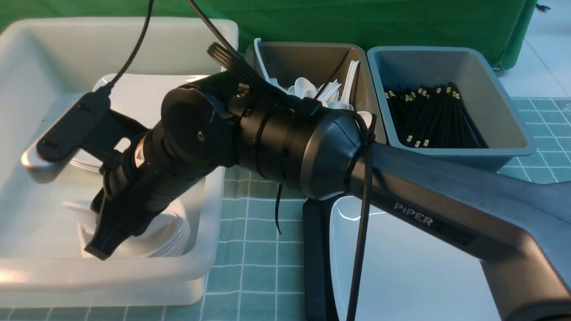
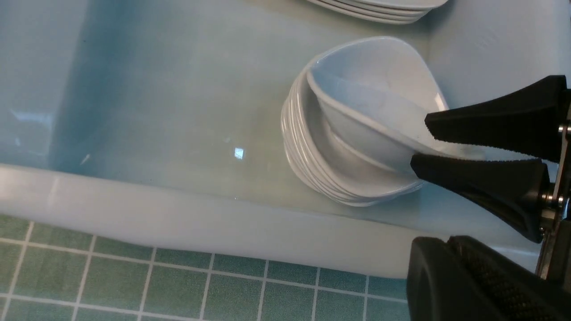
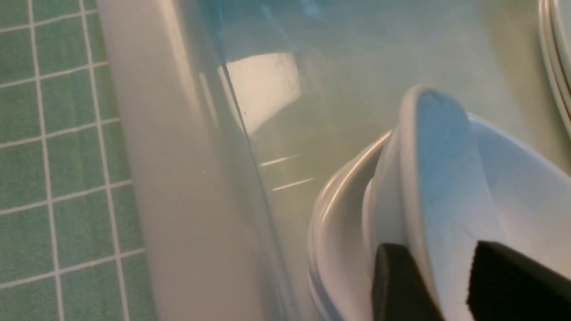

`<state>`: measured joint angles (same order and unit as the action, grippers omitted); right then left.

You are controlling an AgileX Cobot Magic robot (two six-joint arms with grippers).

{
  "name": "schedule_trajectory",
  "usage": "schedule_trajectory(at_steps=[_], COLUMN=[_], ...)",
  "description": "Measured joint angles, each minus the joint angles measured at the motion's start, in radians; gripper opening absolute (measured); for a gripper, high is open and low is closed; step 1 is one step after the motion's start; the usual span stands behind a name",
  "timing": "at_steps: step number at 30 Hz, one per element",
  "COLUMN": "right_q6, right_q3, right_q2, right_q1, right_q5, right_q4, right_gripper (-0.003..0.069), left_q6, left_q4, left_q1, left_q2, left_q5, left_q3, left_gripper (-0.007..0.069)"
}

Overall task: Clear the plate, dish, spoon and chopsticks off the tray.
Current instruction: Use the right arm to put the small plate into the large storage box on the left, then use the right arm to grab a small plate from the dinner plate

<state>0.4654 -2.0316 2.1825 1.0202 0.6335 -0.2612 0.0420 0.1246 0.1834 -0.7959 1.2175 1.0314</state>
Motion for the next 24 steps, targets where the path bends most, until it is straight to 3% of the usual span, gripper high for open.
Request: schedule_trajectory(at_steps=[5,9,13,15,18,19,20,21,22,24], right_q6=[-0.045,-0.081,-0.112,-0.226,-0.327,-0.332,-0.356,-0.378,-0.381,-0.423], right_q3=[-0.001,-0.001,-0.002,-0.004,-0.003,-0.003,0.023,0.065,0.072,0.187], right_q2=[-0.009,-0.041,-0.126,-0.206,-0.294,-0.299,-0.345,-0.395,-0.402,-0.497], right_q1=[0.000,0.000,0.001,-0.001,-0.042,-0.048,-0.110,-0.168,-0.189,-0.324], right_q5=[0.051,0.083,0.149,0.253,0.465,0.475,0.498,0.498,0.498,0.498], right_q4=[0.005,0.014,0.114,0.321,0.586,0.586,0.653,0.683,0.685,0.694], right_gripper=[0.0503,0.0540,0.0545,0.0479,0.0222,0.0203,0.0106,0.0057,0.0048,0.0032], left_q6=[-0.013,-0.021,-0.064,-0.097,-0.136,-0.141,-0.171,-0.193,-0.198,-0.223], left_q4=[0.000,0.002,0.022,0.051,0.104,0.109,0.142,0.171,0.182,0.193], left_q1=[0.000,0.000,-0.002,-0.019,-0.076,-0.081,-0.127,-0.163,-0.182,-0.252], left_q2=[0.000,0.000,0.000,0.000,-0.001,-0.001,-0.005,-0.013,-0.018,-0.046], left_q5=[0.001,0.001,0.001,0.001,0.001,0.001,0.000,0.001,0.002,0.002], left_q3=[0.000,0.000,0.000,0.000,0.000,0.000,0.000,0.000,0.000,0.000], left_gripper=[0.0008,0.0008,0.0008,0.0008,0.0008,0.0008,0.0008,0.0008,0.0008,0.0008])
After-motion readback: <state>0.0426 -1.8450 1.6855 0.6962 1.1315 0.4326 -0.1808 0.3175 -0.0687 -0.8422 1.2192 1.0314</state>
